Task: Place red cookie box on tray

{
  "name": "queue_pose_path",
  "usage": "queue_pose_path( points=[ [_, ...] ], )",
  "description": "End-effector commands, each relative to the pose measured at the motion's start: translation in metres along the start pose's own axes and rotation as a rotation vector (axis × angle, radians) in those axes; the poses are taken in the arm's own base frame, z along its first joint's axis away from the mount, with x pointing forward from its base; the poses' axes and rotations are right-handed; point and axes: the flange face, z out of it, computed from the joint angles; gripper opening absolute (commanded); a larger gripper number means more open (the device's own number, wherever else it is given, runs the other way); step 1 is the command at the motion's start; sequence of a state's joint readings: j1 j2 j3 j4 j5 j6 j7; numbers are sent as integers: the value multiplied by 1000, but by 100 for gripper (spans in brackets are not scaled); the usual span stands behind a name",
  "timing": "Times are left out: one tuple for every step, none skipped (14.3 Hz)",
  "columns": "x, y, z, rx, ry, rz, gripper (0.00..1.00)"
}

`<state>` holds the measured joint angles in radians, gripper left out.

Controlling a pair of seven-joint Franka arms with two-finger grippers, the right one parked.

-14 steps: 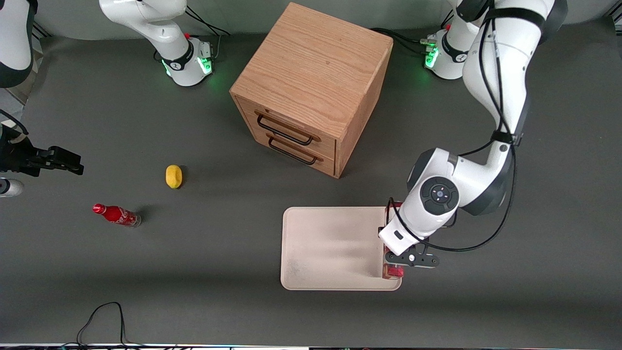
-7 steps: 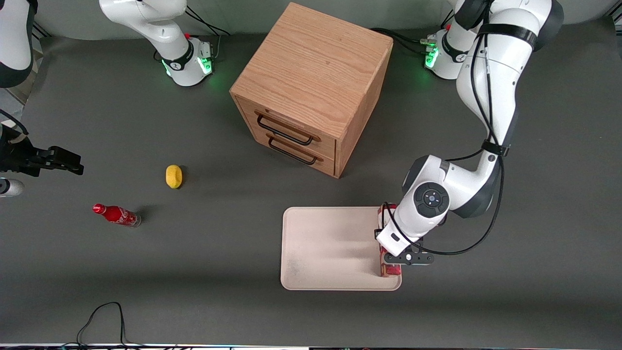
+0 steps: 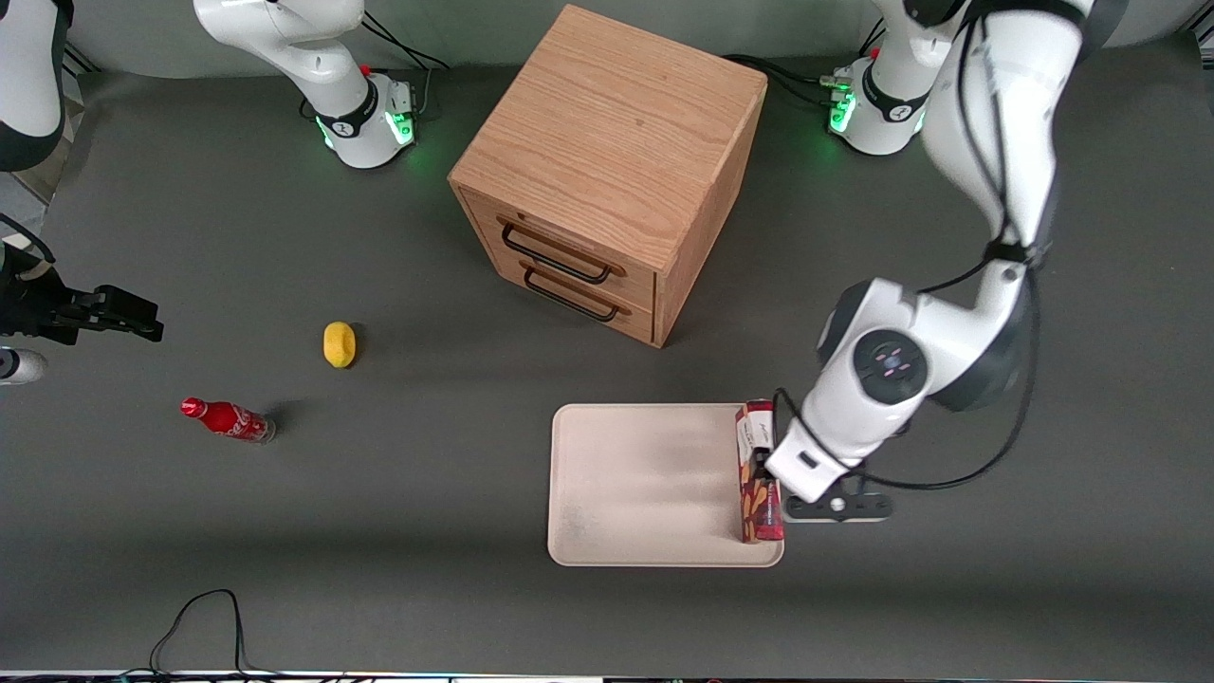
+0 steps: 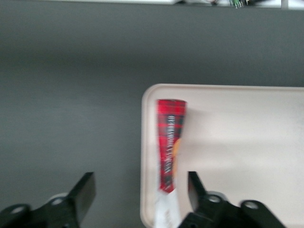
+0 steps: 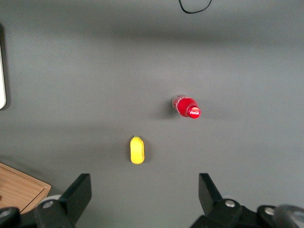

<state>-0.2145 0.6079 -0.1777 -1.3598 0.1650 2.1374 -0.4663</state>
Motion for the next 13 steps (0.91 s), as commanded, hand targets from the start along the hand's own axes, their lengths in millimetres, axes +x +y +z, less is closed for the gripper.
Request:
queue_pose_path(
  points=[
    [-16, -67, -74, 30, -40, -27, 100],
    [-15, -98, -95, 11, -79, -37, 100],
    [-16, -123, -116, -4, -102, -7, 100],
    [-22, -145, -139, 0, -124, 46, 100],
    [-31, -165, -157, 11, -151, 78, 100],
    [-47, -175, -176, 23, -164, 105, 100],
    [-65, -188, -192, 30, -162, 115, 100],
    [-84, -195, -204, 36, -162, 123, 100],
    [-100, -203, -217, 43, -161, 124, 100],
    [-112, -207, -226, 46, -171, 125, 100],
    [-120, -210, -235, 47, -185, 121, 100],
    [-126, -209, -247, 48, -187, 122, 100],
    [-130, -209, -254, 44, -187, 122, 100]
  ],
)
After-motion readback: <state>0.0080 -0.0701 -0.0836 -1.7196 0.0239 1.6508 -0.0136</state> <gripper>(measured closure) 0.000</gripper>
